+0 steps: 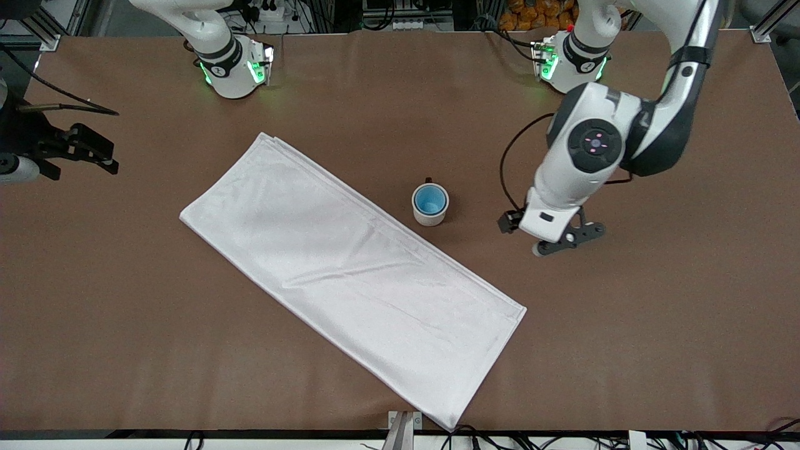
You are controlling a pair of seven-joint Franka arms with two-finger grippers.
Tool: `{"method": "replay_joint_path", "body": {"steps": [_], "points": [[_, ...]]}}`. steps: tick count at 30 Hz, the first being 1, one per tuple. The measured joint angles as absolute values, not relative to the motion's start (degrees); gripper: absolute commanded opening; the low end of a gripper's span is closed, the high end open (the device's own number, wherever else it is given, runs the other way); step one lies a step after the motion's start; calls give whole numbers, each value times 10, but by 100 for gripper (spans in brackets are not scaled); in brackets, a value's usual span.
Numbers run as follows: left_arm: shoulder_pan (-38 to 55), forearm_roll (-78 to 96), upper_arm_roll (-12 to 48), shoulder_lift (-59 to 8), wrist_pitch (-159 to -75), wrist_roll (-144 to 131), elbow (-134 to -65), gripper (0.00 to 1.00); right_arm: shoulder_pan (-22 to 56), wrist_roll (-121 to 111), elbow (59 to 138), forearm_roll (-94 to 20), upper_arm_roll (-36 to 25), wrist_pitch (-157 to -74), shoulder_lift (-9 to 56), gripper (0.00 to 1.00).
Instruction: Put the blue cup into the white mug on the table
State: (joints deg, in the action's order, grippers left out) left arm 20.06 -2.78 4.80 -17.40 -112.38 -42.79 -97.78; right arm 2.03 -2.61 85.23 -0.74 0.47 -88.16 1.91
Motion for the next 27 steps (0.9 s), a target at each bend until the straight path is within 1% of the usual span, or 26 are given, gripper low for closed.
{"method": "replay_joint_path", "body": {"steps": [8, 15, 27], "points": [[110, -58, 47, -173, -1124, -316, -966, 100, 20, -26, 859, -7, 4, -881, 16, 100], [38, -58, 48, -173, -1124, -238, -941, 100, 20, -26, 862, -7, 4, -883, 14, 100], [-5, -56, 58, -149, -1089, -143, -929, 100, 20, -26, 863, -7, 4, -897, 14, 100]]}}
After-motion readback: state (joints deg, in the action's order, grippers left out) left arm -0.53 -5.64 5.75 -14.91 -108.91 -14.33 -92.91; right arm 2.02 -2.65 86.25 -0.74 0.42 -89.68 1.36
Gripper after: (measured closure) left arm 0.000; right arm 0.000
